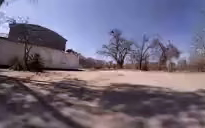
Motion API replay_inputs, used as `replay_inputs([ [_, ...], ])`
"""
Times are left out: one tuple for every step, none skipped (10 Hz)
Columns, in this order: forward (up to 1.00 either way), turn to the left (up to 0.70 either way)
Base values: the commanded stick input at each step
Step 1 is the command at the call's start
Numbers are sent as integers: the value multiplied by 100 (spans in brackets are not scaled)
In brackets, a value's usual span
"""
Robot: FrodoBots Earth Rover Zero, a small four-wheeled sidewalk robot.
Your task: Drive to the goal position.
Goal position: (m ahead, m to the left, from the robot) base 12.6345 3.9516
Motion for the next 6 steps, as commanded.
replay_inputs([
  [100,0],
  [100,0],
  [100,0],
  [100,0],
  [100,0],
  [100,0],
])
